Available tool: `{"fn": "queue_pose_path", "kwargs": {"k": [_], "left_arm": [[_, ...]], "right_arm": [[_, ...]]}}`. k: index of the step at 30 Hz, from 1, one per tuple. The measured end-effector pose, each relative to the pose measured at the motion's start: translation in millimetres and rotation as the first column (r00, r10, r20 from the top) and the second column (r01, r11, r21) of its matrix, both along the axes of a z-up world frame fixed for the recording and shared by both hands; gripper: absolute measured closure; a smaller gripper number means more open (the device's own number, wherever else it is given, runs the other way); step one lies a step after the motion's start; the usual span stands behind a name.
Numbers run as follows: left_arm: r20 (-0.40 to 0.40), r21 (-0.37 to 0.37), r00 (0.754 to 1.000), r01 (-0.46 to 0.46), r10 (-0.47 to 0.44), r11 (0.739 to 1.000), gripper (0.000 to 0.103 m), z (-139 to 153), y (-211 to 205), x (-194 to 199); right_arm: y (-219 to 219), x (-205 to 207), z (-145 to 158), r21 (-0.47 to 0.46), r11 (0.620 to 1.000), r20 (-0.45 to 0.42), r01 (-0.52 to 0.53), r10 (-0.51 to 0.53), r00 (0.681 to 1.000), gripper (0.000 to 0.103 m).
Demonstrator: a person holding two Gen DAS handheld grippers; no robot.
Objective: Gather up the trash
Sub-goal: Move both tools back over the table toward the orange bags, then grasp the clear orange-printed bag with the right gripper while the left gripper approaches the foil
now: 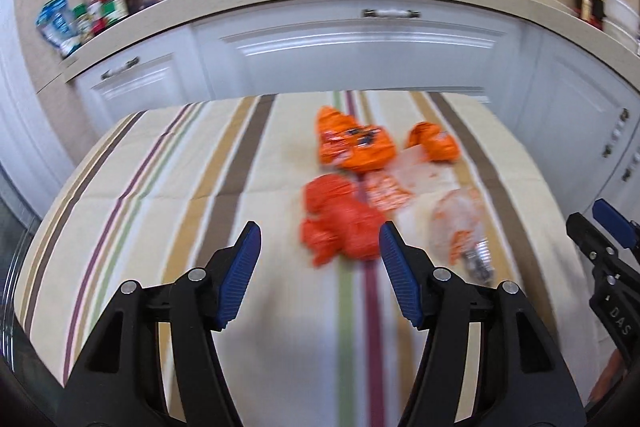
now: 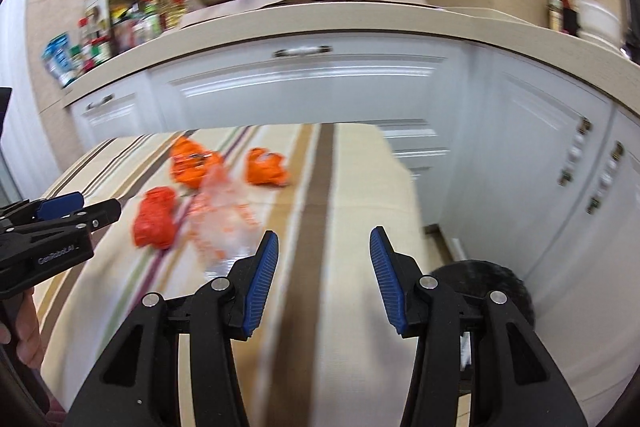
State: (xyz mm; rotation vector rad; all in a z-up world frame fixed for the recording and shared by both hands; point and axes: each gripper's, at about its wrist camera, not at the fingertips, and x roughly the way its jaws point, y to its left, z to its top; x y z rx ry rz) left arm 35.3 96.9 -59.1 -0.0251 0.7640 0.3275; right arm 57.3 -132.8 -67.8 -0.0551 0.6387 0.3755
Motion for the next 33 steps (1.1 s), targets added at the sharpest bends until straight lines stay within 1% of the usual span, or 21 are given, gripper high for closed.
{"fn": "queue_pose_path", "kwargs": {"k": [3, 9, 16, 21, 26, 28, 30, 33], "left_arm": [[-0.009, -0.003, 0.999, -0.046, 0.046, 0.999, 0.043, -4, 24, -11], [-0.02, -0.017, 0.995, -0.101, 0.101, 0.995, 0.043, -12, 54, -25], [-0.027, -0.045, 0.993, -0.12, 0.119, 0.992, 0.043, -19, 71, -30], [-0.021, -0.045, 0.991, -0.135, 0.134, 0.99, 0.043, -19, 80, -30], [-0.026, -0.056, 0.989, -0.15, 0.149, 0.987, 0.043, -21, 89, -29], [-0.029, -0.059, 0.988, -0.15, 0.149, 0.987, 0.043, -22, 89, -29], [-0.032, -0.063, 0.989, -0.147, 0.145, 0.987, 0.043, -23, 89, -29], [-0.035, -0.065, 0.99, -0.137, 0.135, 0.988, 0.043, -24, 86, -28]], "right_arm": [[17, -6, -1, -0.011, 0.999, -0.004, -0.036, 0.036, 0.999, 0.055], [44, -10, -5, -0.035, 0.996, -0.024, -0.084, 0.083, 0.996, 0.055], [68, -6, -1, -0.057, 0.992, -0.011, -0.114, 0.113, 0.994, 0.055], [86, 2, -6, -0.078, 0.988, -0.027, -0.136, 0.135, 0.991, 0.056], [94, 10, -14, -0.096, 0.987, -0.064, -0.131, 0.125, 0.99, 0.063], [95, 12, -17, -0.1, 0.986, -0.072, -0.133, 0.127, 0.989, 0.073], [96, 13, -18, -0.103, 0.985, -0.082, -0.137, 0.128, 0.988, 0.08], [95, 14, -20, -0.094, 0.987, -0.086, -0.133, 0.125, 0.988, 0.081]]}}
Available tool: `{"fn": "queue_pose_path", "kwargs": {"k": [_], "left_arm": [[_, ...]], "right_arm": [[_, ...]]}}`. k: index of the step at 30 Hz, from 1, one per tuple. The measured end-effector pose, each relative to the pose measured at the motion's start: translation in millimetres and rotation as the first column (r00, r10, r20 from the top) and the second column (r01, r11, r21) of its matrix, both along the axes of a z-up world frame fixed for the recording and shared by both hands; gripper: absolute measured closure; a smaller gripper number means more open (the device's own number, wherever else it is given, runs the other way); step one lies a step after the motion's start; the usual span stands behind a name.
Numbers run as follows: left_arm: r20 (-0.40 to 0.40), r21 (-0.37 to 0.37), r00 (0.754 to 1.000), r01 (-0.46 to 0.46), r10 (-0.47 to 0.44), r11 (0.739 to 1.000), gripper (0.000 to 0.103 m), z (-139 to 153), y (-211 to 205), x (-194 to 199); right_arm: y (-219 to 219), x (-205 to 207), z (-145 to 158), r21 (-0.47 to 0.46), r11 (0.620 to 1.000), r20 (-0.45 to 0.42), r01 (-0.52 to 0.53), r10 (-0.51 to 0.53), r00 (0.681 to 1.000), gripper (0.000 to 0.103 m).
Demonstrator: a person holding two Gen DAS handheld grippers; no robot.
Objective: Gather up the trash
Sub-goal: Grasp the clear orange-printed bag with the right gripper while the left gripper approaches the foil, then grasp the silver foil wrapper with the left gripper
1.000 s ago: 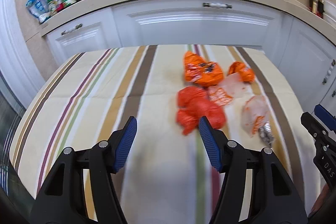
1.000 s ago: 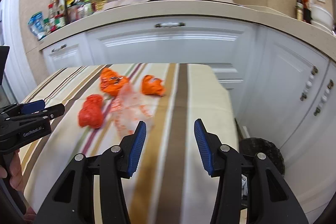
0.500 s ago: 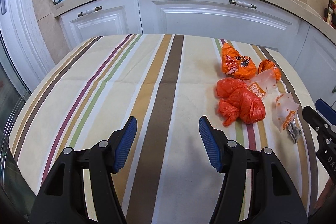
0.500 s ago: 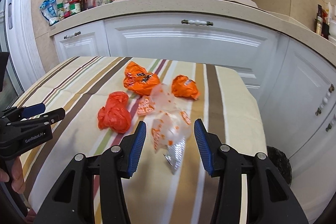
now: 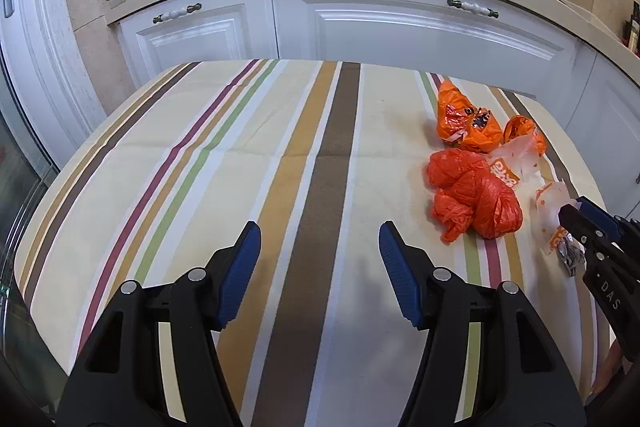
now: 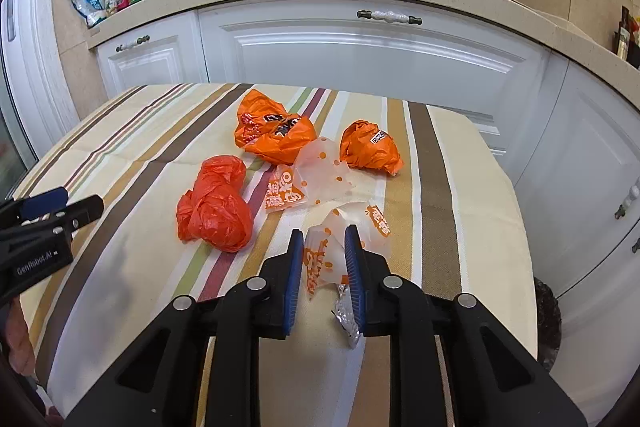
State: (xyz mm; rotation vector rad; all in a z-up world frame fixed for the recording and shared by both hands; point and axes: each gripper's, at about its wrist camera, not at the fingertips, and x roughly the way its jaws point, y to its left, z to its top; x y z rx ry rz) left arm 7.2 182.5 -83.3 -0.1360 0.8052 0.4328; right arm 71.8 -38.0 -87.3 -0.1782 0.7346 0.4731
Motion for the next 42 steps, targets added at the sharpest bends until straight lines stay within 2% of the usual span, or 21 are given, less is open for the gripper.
{"fn": "queue_pose_path", "kwargs": {"k": [11, 21, 27, 36, 41, 42], "left_arm": [[0.001, -0.005, 0.998, 0.067, -0.067, 0.998, 0.043, 2, -31, 5], [-0.008, -0.02, 0.98, 0.2, -0.2, 0.98, 0.043, 0, -101, 23], [-0.014, -0.002, 0.965, 0.263, -0.263, 0.965, 0.043, -1, -141, 32], [-0.034, 0.0, 0.953, 0.302, -0.302, 0.953, 0.043, -10, -182, 48], [-0.036, 0.006, 0.959, 0.282, -0.281, 0.959, 0.043, -17, -189, 58], [-0.039, 0.008, 0.96, 0.276, -0.276, 0.961, 0.047, -19, -190, 61]], "right_arm": [[-24, -7, 19, 0.037, 0.999, 0.061, 0.026, -0.028, 0.998, 0.083], [-82, -7, 20, 0.071, 0.989, 0.063, 0.128, -0.132, 0.989, 0.083], [-118, -10, 18, 0.084, 0.98, 0.065, 0.182, -0.187, 0.98, 0.083], [-177, -10, 11, 0.096, 0.952, 0.046, 0.29, -0.295, 0.954, 0.083], [-202, -7, 4, 0.105, 0.936, 0.027, 0.337, -0.341, 0.94, 0.083], [-206, -6, 2, 0.107, 0.933, 0.023, 0.344, -0.349, 0.937, 0.083]]}}
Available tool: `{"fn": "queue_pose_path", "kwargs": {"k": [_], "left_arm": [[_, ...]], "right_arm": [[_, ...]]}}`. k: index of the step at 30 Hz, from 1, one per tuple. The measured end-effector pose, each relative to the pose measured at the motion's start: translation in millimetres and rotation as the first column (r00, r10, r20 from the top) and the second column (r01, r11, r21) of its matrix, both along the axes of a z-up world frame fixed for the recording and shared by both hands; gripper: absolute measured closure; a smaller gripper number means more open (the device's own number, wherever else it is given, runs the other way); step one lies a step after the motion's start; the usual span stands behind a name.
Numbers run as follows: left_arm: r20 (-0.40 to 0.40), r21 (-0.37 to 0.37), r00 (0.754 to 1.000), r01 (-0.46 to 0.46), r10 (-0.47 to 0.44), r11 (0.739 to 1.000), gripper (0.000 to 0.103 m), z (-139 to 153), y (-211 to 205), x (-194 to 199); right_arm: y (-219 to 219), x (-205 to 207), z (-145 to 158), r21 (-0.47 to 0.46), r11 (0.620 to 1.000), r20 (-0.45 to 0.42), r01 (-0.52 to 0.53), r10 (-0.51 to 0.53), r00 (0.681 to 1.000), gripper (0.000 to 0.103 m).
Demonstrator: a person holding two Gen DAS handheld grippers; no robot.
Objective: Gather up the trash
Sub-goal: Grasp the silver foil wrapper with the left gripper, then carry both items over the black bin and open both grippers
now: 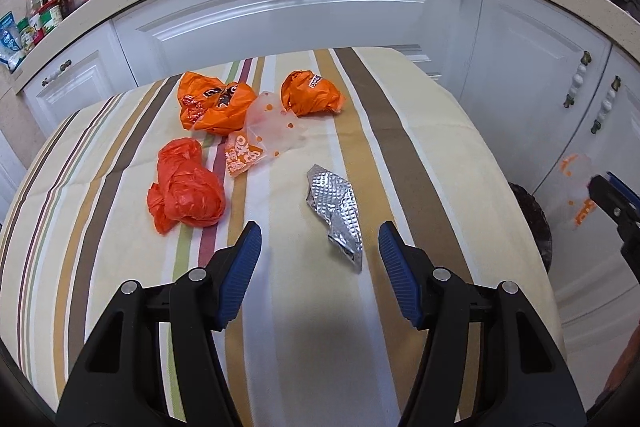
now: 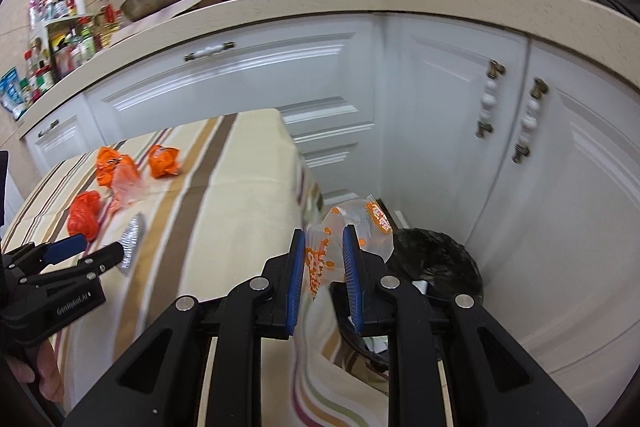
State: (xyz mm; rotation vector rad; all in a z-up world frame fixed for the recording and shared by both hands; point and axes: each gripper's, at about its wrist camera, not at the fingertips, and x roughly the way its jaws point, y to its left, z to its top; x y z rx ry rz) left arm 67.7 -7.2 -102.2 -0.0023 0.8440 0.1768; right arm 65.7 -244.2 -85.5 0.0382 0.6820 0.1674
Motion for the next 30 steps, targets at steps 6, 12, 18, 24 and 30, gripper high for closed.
{"fn": "queue_pose_path", "kwargs": {"k": [6, 12, 18, 24, 30], "left_arm": [[-0.042, -0.031, 0.999, 0.002, -0.004, 1.0, 0.081, -12, 0, 8], [-0.036, -0.039, 0.999, 0.007, -0.008, 0.999, 0.09, -13, 0, 7], [0.01, -0.022, 1.0, 0.03, -0.029, 0.999, 0.09, 0, -3, 1], [0.053, -0.015, 0.996, 0.078, -0.077, 0.997, 0.09, 16, -18, -1], [0.074, -0.015, 0.987, 0.141, -0.14, 0.99, 0.09, 23, -44, 2]], "right_arm": [[-12, 2, -8, 0.012, 1.0, -0.016, 0.022, -0.022, 1.0, 0.083], [-12, 3, -9, 0.011, 1.0, -0.015, 0.022, -0.022, 1.0, 0.083], [-11, 1, -5, 0.0, 1.0, -0.004, 0.029, -0.029, 1.0, 0.083], [-15, -4, 4, -0.025, 0.998, 0.023, 0.05, -0.049, 0.999, 0.083], [-26, -7, 10, -0.056, 0.995, 0.043, 0.085, -0.083, 0.996, 0.083]]}}
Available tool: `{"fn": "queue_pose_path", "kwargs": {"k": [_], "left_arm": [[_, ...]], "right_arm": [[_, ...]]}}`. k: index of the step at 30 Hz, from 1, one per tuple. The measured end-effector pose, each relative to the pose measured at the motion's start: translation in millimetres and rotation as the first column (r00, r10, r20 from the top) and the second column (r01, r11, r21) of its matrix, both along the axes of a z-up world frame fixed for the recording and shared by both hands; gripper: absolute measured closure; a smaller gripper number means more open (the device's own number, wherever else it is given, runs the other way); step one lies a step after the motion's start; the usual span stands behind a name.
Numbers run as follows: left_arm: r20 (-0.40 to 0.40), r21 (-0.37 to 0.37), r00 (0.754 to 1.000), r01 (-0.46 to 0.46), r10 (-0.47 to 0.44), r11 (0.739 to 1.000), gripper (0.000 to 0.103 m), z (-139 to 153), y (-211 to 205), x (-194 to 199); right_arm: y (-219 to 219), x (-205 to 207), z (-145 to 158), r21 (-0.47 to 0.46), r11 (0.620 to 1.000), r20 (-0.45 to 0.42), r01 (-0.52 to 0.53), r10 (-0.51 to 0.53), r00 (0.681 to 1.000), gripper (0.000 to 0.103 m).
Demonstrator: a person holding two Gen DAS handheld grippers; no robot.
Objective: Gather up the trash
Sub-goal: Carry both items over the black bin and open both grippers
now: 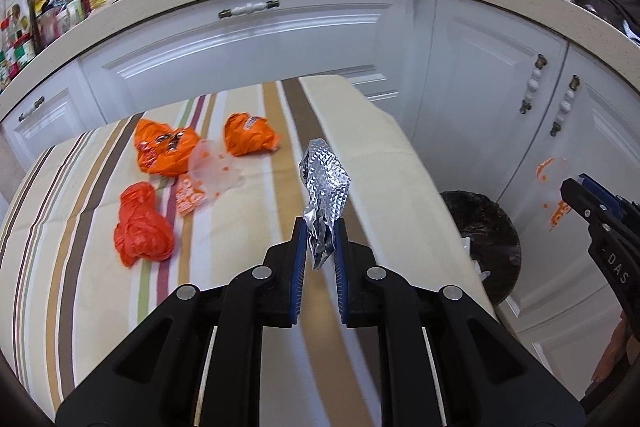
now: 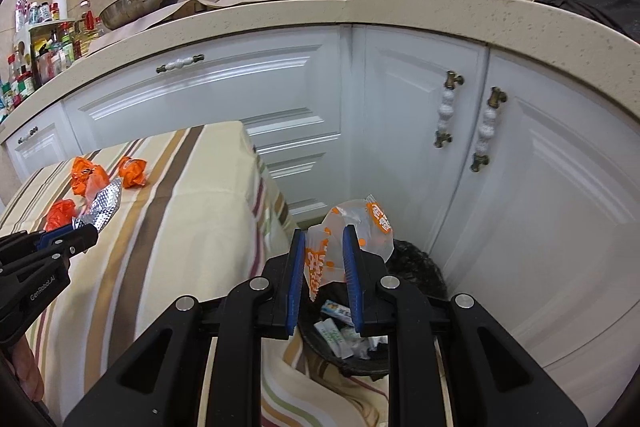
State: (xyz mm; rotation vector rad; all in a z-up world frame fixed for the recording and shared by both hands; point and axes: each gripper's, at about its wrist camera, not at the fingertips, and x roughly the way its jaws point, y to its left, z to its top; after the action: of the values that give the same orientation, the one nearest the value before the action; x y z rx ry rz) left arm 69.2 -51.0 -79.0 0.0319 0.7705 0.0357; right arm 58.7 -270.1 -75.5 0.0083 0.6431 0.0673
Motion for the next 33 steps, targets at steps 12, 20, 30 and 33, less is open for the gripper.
{"fn": "queue_pose_path", "kwargs": {"k": [12, 20, 30, 33], "left_arm": [[0.042, 0.065, 0.985, 0.163, -0.166, 0.984, 0.09, 2, -76, 18], [-0.006, 0.072, 0.975, 0.222, -0.222, 0.972, 0.09, -12, -119, 43], [-0.069, 0.052, 0.97, 0.236, -0.233, 0.97, 0.09, -30, -147, 69], [-0.065, 0.059, 0.971, 0.236, -0.232, 0.97, 0.09, -33, -155, 74]], "right_arm": [[-37, 5, -2, -0.018, 0.996, 0.011, 0.088, -0.087, 0.996, 0.083], [-59, 14, -14, -0.018, 0.992, -0.001, 0.125, -0.125, 0.992, 0.083], [-80, 31, -29, -0.007, 0.988, -0.025, 0.154, -0.154, 0.988, 0.083], [-85, 37, -34, 0.001, 0.987, -0.03, 0.16, -0.16, 0.987, 0.083]]}}
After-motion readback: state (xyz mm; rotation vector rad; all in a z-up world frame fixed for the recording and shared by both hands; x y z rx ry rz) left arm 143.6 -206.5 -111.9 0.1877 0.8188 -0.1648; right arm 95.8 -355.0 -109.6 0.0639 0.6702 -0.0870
